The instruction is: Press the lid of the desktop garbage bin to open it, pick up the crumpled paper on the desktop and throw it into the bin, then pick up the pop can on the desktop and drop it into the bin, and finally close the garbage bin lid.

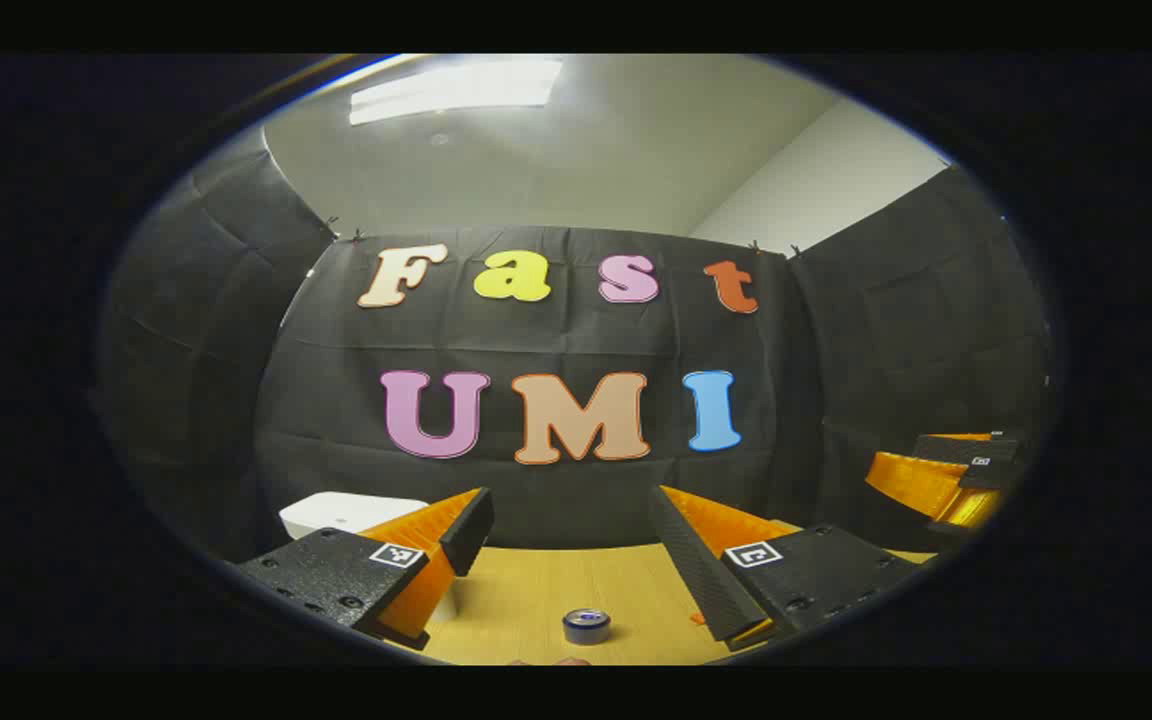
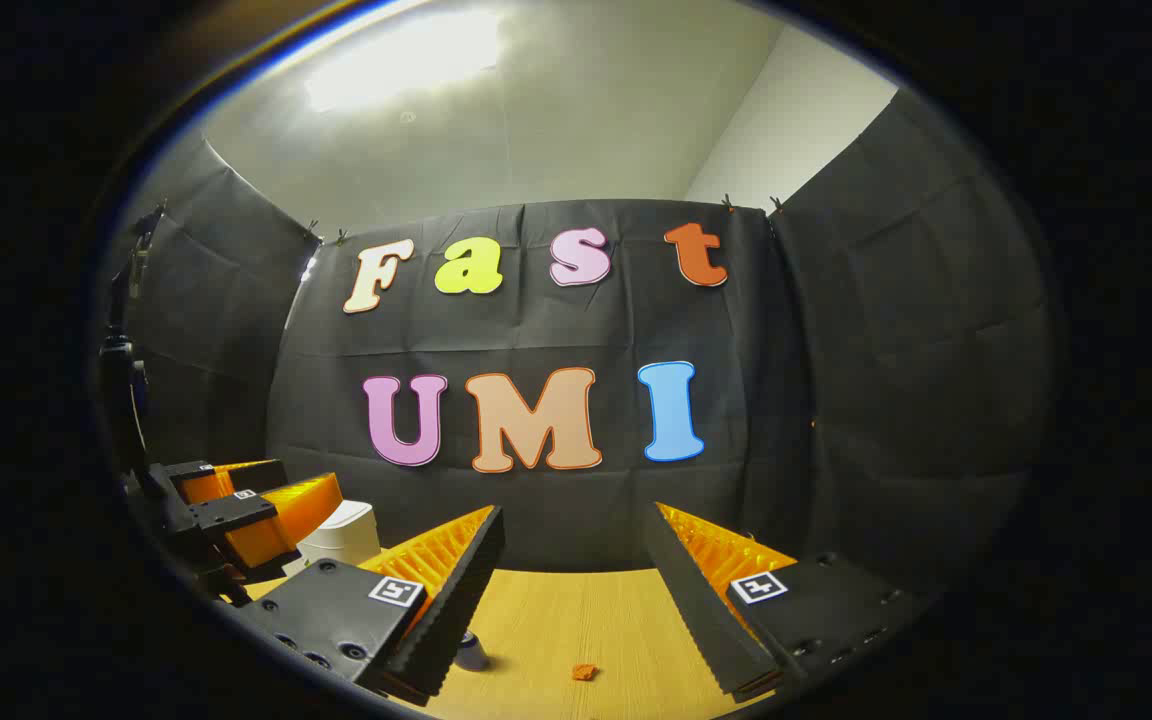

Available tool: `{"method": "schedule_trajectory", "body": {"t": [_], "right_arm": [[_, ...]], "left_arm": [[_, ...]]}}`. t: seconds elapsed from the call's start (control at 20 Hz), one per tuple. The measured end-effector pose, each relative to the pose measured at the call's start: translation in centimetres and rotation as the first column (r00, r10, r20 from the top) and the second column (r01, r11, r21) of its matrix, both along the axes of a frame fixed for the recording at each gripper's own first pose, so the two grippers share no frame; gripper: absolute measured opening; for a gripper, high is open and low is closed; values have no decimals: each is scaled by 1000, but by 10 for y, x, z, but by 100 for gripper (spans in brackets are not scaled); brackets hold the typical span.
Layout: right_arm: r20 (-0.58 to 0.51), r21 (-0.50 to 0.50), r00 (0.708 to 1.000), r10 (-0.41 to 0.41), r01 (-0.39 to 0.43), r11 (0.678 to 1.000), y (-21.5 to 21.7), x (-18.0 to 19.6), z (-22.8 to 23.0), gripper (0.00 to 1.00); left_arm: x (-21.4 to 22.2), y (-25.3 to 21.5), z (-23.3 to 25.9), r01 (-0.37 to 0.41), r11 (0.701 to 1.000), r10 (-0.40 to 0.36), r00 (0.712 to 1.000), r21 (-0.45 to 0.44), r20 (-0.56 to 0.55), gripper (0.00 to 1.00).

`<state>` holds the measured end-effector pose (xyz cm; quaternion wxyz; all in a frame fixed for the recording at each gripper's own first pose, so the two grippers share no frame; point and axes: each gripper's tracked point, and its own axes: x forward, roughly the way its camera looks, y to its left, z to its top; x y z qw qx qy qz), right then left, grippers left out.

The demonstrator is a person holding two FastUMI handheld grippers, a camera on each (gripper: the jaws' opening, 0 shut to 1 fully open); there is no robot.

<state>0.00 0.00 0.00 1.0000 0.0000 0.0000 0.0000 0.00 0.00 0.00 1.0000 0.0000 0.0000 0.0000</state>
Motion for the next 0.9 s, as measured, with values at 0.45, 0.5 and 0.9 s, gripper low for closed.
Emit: {"method": "schedule_trajectory", "body": {"t": [0.45,0.5,0.9], "right_arm": [[12,-7,1000,13,-12,1000,4,-3,4,95],[14,-6,1000,13,-13,1000,4,-3,4,95],[10,-9,1000,21,-21,1000,4,-1,4,95]], "left_arm": [[-5,3,3,-5,1000,5,1000,-5,5,93],[-5,3,3,-5,1000,5,1000,-4,3,93],[-8,6,4,-12,1000,12,1000,2,-5,93]]}}
